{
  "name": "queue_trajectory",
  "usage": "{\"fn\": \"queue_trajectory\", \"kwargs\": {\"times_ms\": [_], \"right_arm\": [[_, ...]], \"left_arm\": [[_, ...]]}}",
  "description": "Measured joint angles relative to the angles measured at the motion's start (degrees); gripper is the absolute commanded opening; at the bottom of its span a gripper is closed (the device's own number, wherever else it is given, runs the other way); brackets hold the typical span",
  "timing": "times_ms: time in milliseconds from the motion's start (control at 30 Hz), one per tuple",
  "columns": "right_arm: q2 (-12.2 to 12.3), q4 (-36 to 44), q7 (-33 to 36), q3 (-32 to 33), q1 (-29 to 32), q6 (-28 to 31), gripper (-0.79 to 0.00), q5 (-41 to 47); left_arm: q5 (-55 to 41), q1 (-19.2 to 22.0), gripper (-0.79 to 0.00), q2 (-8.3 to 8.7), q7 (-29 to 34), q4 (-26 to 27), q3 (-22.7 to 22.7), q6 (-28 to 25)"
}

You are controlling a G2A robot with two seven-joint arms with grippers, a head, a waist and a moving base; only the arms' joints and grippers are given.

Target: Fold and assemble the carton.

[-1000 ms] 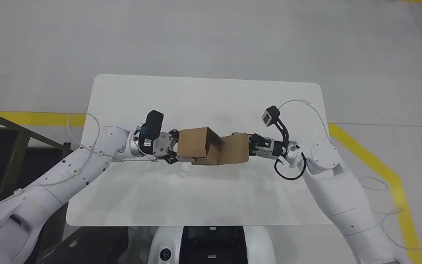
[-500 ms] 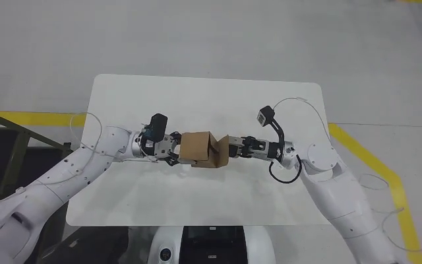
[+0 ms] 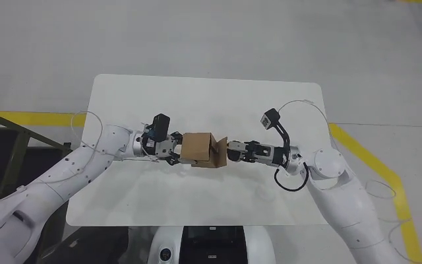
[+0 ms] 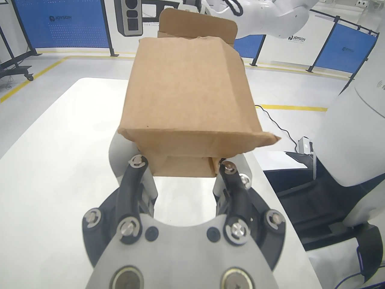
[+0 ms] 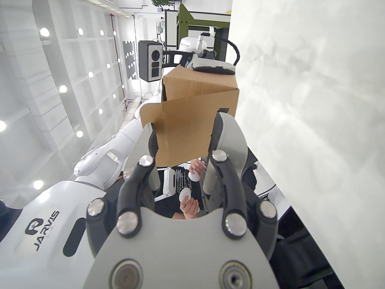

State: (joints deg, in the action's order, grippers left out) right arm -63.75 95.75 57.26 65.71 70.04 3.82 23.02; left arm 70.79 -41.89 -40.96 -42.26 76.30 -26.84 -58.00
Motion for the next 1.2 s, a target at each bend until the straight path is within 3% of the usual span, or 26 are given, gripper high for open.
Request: {"fn": "queue_trajectory", "kwargs": {"times_ms": [200,333,633,700,833,933,1200], "right_arm": [[0.1,0.6,-0.1,-0.2,0.1,-0.9,-0.465,-0.5],[0.1,0.9,-0.3,-0.6,0.1,-1.8,-0.551,-1.4],[-0.1,0.3,0.5,-0.8,-0.1,1.3,-0.508,2.8],[-0.1,0.1,1.0,-0.7,0.0,1.5,-0.539,3.7],[-0.1,-0.2,1.4,-0.7,0.1,1.2,-0.693,4.6],[-0.1,-0.7,1.8,-0.9,0.0,1.4,-0.730,5.6],[-0.1,-1.1,0.7,-1.4,-0.5,0.0,-0.699,4.2]], "left_arm": [[-0.3,-0.2,-0.431,-0.35,2.0,-0.6,-0.9,0.0],[-0.8,-0.5,-0.431,-0.56,3.2,-0.6,-1.3,0.0],[-1.4,-1.0,-0.434,-0.80,4.0,-0.2,-2.1,0.0],[-1.4,-1.1,-0.434,-0.84,4.2,-0.3,-2.2,0.0],[-1.4,-1.3,-0.434,-0.91,4.4,-0.3,-2.4,0.0],[-1.4,-1.4,-0.431,-0.96,4.5,-0.3,-2.5,0.0],[-1.2,-1.7,-0.431,-0.99,4.7,0.0,-3.0,0.0]]}}
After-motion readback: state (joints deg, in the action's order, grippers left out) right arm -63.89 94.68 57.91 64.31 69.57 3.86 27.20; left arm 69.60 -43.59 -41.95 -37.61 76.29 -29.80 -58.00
